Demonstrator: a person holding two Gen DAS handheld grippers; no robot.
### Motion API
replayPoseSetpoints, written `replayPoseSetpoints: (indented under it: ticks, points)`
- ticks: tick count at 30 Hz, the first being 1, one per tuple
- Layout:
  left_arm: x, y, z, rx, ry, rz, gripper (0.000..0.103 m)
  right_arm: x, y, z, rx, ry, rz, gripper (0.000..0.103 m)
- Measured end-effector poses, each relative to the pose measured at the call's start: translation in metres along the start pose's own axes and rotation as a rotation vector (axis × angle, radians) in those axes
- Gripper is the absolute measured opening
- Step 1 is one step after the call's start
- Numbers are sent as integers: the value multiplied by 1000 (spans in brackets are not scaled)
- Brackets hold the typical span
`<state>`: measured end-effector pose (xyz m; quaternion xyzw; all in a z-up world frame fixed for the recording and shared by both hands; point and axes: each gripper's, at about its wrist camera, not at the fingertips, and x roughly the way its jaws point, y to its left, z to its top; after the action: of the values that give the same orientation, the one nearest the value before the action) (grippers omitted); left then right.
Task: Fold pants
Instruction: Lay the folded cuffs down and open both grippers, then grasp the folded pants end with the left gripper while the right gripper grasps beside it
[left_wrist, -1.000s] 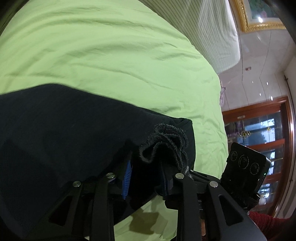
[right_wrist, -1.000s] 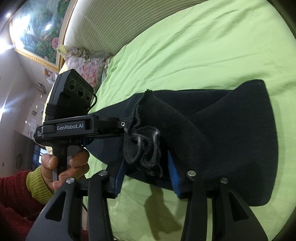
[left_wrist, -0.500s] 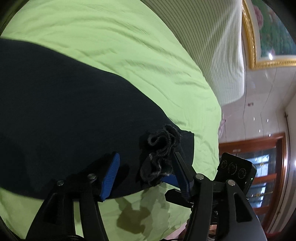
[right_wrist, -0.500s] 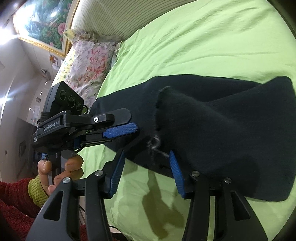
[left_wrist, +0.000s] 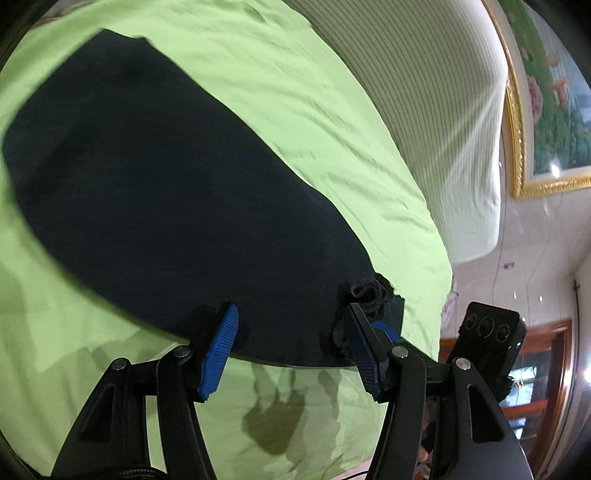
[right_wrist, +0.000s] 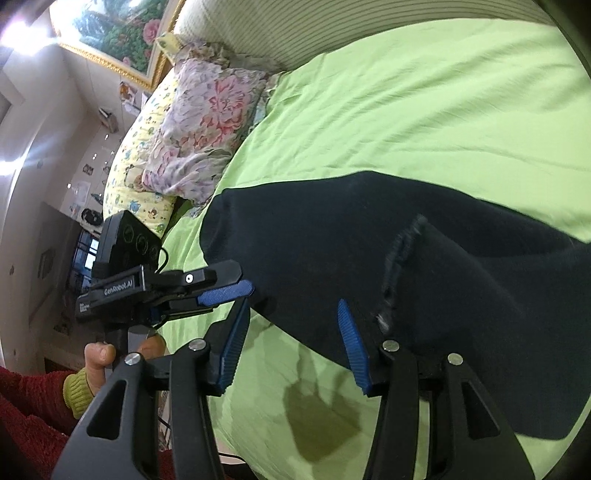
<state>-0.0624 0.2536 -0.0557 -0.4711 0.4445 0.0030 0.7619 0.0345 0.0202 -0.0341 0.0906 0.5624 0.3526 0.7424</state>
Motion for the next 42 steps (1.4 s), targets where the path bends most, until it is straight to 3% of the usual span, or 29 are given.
replayPoseSetpoints:
  ticks: [6, 17, 29, 42]
  points:
    - [-35, 27, -4, -64, -117, 93, 62, 13, 19, 20, -62, 19, -5, 51]
    - [-75, 86, -3, -249, -206, 134, 66, 53, 47, 64, -180, 90, -33, 51]
    - [-67, 104, 11, -329, -246, 126, 67, 112, 73, 117, -297, 185, -57, 51]
    - [-54, 115, 26, -339, -284, 138, 67, 199, 105, 145, -482, 373, -48, 51]
